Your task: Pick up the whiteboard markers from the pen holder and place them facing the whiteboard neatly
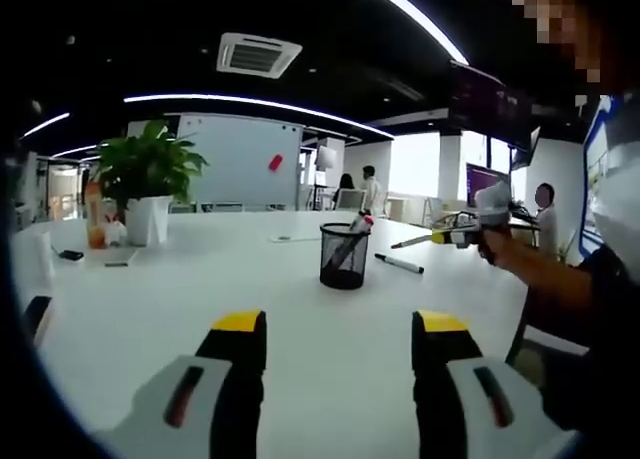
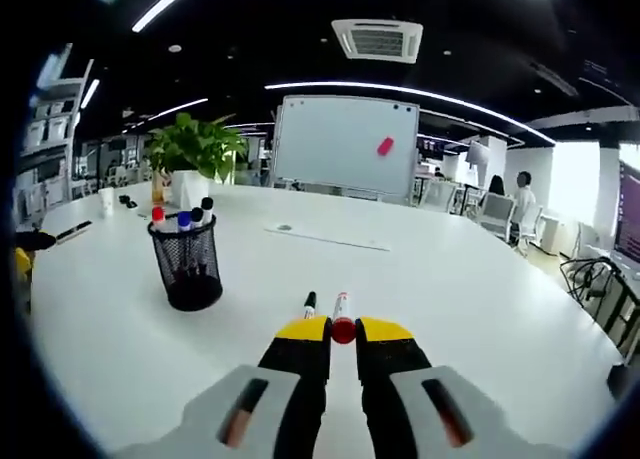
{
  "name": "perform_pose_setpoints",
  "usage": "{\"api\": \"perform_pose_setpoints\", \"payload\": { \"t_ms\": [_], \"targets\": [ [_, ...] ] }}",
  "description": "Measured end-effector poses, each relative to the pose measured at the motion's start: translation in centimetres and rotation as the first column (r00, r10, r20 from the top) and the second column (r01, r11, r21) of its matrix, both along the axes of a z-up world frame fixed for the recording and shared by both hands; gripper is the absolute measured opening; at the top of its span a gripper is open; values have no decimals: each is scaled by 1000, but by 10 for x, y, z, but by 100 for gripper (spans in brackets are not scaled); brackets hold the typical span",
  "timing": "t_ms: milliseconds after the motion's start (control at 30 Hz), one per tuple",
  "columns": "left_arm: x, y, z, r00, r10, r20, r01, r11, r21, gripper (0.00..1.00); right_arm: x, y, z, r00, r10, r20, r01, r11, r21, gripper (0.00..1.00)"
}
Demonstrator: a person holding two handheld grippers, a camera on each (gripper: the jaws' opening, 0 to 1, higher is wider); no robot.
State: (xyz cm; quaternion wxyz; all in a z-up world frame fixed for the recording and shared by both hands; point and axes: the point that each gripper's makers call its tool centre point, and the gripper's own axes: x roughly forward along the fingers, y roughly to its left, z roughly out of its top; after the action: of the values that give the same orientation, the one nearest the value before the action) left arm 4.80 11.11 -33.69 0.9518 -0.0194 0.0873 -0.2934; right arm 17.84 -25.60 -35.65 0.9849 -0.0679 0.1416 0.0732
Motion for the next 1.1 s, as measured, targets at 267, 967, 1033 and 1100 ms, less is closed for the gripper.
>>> {"api": "perform_pose_setpoints", "payload": {
  "t_ms": [267, 967, 1033, 1100],
  "targets": [
    [3, 3, 3, 1000, 6, 13, -7, 1000, 24, 60, 2, -2, -13, 999, 0, -34, 0, 1000, 0, 13],
    [1, -1, 1, 1000, 6, 11, -6, 1000, -5, 60, 5, 3, -43, 989, 7, -148, -4, 1000, 21, 13],
    [1, -1, 0, 1000, 3, 9, -3, 1000, -4, 60, 6, 3, -46, 987, 8, -158, -4, 1000, 21, 13],
    [2, -1, 0, 1000, 4, 8, -4, 1000, -6, 60, 6, 2, -49, 985, 6, -171, -2, 1000, 25, 13]
  ]
}}
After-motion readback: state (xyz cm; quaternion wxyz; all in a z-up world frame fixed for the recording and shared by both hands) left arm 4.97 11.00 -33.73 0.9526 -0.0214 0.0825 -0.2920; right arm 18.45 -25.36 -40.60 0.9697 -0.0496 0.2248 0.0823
